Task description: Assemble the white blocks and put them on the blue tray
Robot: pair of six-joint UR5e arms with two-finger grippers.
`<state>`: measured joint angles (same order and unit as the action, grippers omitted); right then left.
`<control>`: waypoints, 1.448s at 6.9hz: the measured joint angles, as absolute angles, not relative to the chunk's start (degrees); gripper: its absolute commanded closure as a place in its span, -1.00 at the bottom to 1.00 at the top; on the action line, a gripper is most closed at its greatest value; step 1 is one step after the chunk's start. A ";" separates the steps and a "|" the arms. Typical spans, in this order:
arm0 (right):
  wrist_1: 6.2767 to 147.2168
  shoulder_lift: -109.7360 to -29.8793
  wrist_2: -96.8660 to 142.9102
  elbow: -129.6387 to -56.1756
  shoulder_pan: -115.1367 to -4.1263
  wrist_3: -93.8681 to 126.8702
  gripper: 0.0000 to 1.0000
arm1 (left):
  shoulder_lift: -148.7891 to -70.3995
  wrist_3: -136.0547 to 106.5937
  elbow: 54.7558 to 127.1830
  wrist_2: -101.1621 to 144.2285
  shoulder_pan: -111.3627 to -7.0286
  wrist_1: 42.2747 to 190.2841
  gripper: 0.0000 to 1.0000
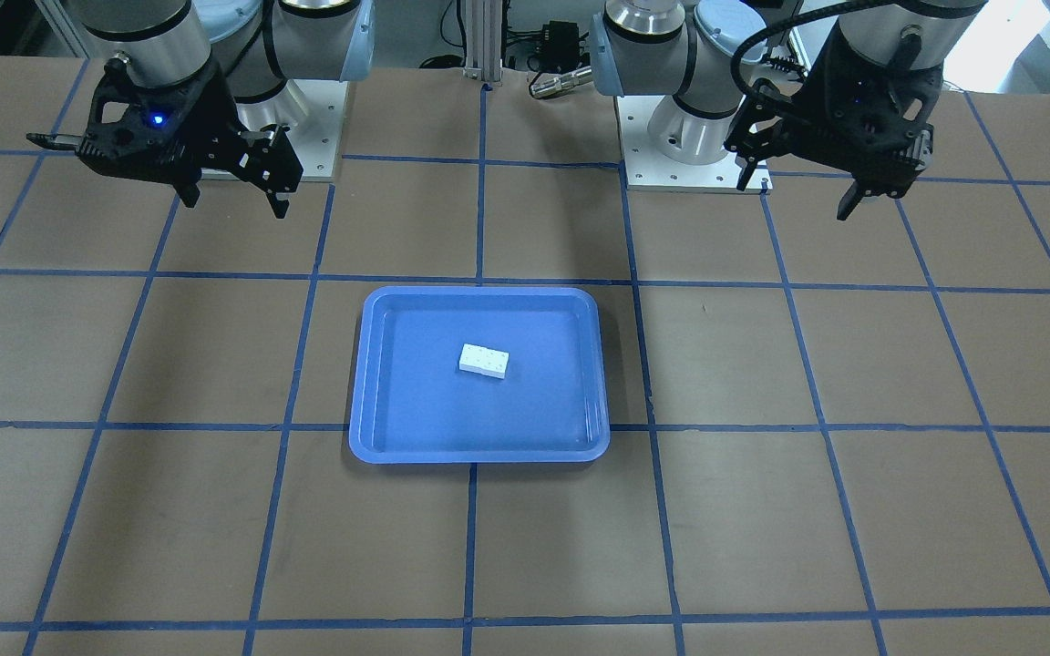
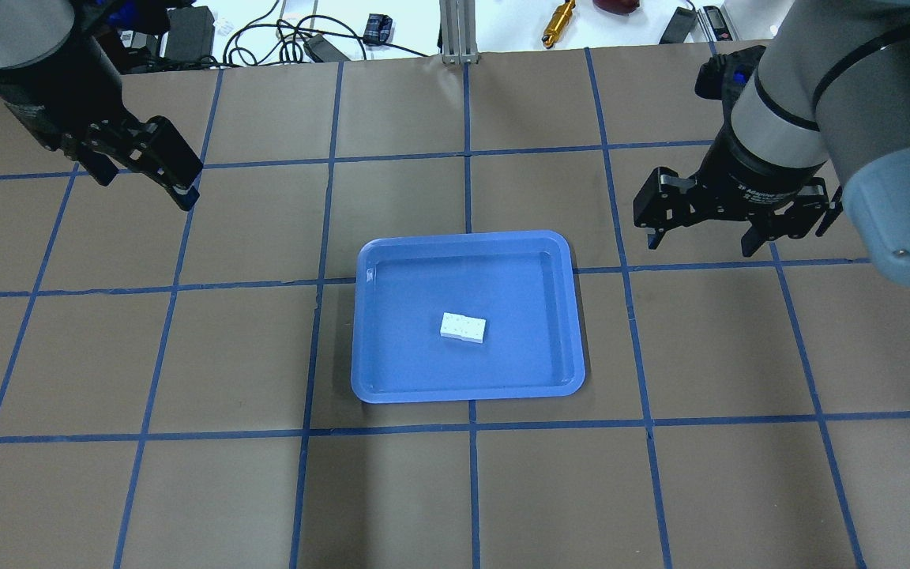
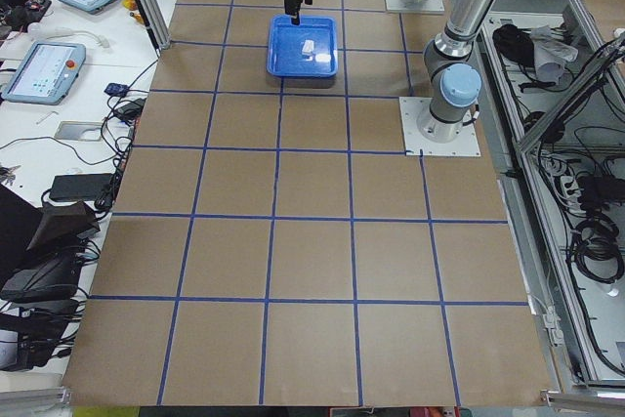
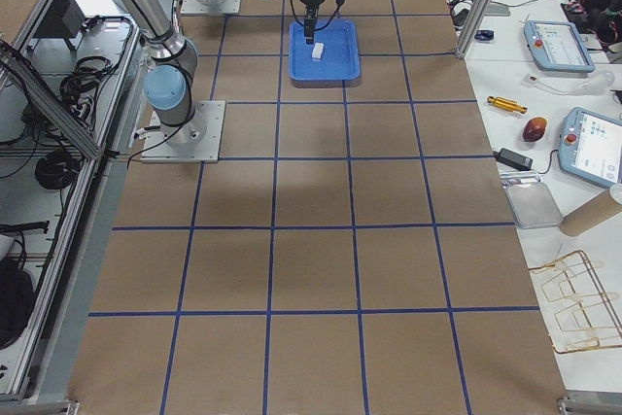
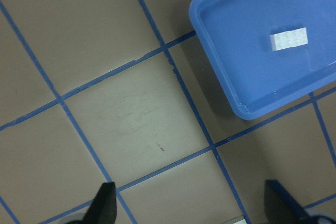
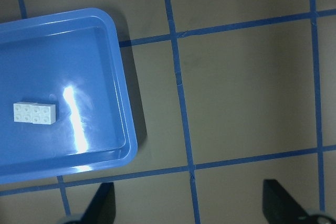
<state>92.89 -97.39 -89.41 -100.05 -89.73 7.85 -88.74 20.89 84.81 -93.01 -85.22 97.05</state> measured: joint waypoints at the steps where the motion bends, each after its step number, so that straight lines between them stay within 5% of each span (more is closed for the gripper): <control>1: 90.28 -95.76 -89.38 -96.82 -89.47 7.81 -1.00 | -89.37 14.80 85.77 -93.41 -85.12 92.26 -1.00; 10: 87.63 -94.02 -88.75 -93.57 -89.39 7.73 -1.00 | -89.71 9.76 88.19 -88.64 -84.81 84.31 -1.00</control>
